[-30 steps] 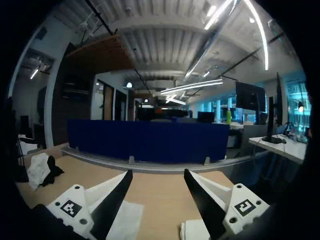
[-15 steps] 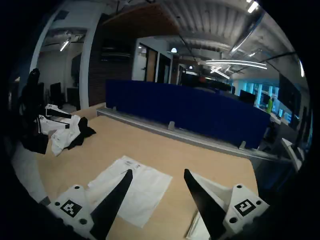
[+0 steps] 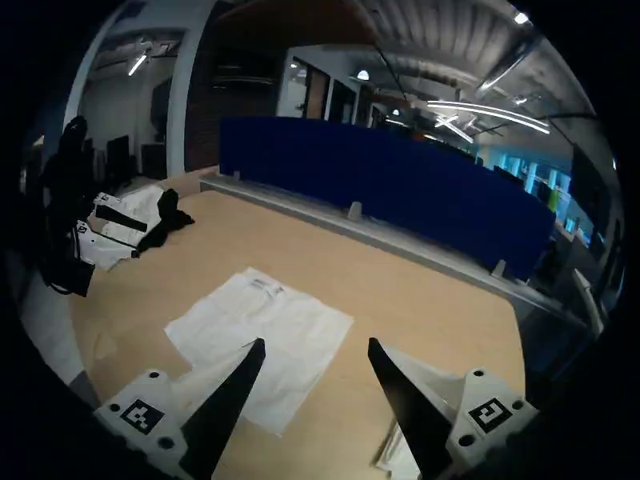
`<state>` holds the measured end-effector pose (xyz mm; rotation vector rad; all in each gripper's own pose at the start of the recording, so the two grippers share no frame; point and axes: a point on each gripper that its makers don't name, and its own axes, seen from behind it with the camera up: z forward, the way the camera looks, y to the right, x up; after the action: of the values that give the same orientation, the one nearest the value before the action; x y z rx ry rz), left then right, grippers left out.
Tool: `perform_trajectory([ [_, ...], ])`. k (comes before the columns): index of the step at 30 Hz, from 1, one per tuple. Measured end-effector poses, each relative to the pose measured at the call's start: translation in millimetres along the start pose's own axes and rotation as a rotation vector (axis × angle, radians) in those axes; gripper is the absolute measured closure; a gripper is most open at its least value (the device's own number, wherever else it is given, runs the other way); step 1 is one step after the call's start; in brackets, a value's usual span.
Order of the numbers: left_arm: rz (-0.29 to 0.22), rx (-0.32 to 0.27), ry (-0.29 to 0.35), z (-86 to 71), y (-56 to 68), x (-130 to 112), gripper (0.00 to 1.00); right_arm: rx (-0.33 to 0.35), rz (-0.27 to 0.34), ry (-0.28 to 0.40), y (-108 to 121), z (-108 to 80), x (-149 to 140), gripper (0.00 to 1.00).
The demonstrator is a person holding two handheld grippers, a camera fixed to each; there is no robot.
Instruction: Fold towel
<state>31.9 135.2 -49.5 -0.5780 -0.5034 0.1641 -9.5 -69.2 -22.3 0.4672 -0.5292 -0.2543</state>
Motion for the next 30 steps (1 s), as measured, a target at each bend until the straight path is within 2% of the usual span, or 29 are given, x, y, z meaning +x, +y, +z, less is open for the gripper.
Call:
perform_trajectory([
  [8,-0.021,-0.039,-0.124,30.0,14.9,-62,0.1,0.03,-0.001,-0.086,-13,28.5,-56,0.0],
  [16,-0.061,-0.068,-0.215,50.5,26.6,-108,0.1,0.049,0.0,-0.169,-23,43.2,-109,0.0],
  [26,-0.095,-0.102,-0.303,62.1,40.8,-140,0.1,0.085,0.021,-0.261,-37,52.6,-159,0.02],
  [28,-0.093,-0.107,-0.318,63.4,43.4,-144,0.11,0.094,0.017,-0.276,-39,53.8,-166,0.04],
  [30,-0.09,-0.111,-0.33,64.5,45.5,-148,0.11,0.101,0.014,-0.291,-42,54.7,-172,0.12],
])
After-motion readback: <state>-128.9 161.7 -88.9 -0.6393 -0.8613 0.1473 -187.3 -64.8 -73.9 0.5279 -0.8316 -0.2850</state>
